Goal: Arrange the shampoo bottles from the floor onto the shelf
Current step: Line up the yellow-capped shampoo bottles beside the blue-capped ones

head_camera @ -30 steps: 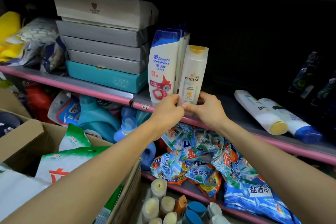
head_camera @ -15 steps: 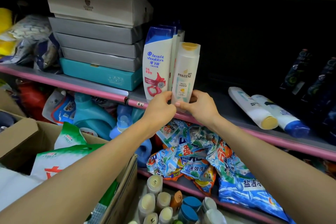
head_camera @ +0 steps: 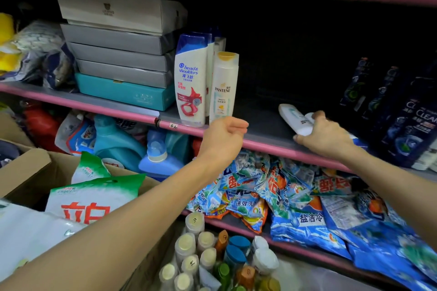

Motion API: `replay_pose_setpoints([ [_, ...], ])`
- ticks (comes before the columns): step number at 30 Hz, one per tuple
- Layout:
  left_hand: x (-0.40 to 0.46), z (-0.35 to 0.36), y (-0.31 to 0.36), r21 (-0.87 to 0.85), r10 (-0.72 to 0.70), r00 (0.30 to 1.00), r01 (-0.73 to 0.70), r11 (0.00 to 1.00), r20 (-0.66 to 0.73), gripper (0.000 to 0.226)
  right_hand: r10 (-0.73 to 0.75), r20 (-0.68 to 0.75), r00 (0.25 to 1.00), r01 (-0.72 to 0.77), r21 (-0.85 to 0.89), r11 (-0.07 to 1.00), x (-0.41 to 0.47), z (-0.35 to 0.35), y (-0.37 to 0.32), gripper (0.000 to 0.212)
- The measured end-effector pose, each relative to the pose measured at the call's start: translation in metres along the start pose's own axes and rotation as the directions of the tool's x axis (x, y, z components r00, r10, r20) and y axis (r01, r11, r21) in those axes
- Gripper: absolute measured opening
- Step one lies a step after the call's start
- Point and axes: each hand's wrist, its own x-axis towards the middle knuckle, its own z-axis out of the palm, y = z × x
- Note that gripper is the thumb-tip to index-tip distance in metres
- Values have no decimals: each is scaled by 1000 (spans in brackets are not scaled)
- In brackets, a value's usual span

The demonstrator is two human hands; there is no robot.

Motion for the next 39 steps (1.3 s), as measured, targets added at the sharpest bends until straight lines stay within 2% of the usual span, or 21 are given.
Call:
replay_pose_setpoints([
  [3, -10, 4, 4, 12, 40, 997, -41, 999, 60, 29, 9, 41, 999, -14, 112, 994, -3, 4, 2, 62],
  [8, -25, 3, 3, 103, 111, 990, -120, 987, 93, 28, 3, -80, 997, 21, 302, 953, -19, -6, 1, 47],
  [11, -35, 5, -1, 190, 160, 984, -173, 966, 83, 34, -34, -79, 996, 66, 447, 892, -46, -24, 3, 47],
  [14, -44, 6, -9, 331, 286, 953, -303, 894, 99, 55, -102, -42, 994, 108, 562, 820, -83, -44, 3, 41],
  [18, -64, -7, -29, 552, 447, 883, -445, 705, 142, 80, -222, 88, 971, 80, 755, 651, -140, -54, -10, 24],
  [20, -76, -18, -45, 583, 390, 896, -436, 686, 211, 84, -319, 175, 931, 60, 790, 610, -161, -42, -21, 21],
  [23, -97, -30, -75, 621, 223, 925, -373, 689, 308, 61, -372, 214, 903, 60, 797, 602, -179, -8, -24, 22],
  [24, -104, -34, -85, 655, 190, 927, -365, 662, 324, 54, -370, 250, 895, 9, 818, 575, -184, 6, -22, 22],
  [26, -118, -41, -106, 712, 132, 929, -350, 609, 345, 47, -369, 418, 830, -245, 868, 431, -193, 35, -13, 21],
  [28, -129, -44, -122, 755, 78, 930, -338, 563, 358, 49, -394, 609, 688, -583, 787, 200, -202, 60, -2, 31],
  [30, -136, -45, -131, 783, 74, 923, -360, 506, 377, 53, -428, 694, 579, -757, 653, 34, -208, 77, 9, 40],
  [32, -137, -46, -135, 786, 135, 917, -392, 478, 376, 53, -463, 691, 555, -788, 615, -26, -209, 85, 11, 41],
  [35, -138, -48, -133, 757, 234, 910, -414, 505, 342, 49, -512, 657, 553, -787, 613, -63, -208, 89, 5, 38],
  [39, -136, -51, -132, 783, 316, 882, -460, 419, 348, 50, -511, 657, 554, -795, 599, -91, -208, 91, 1, 36],
])
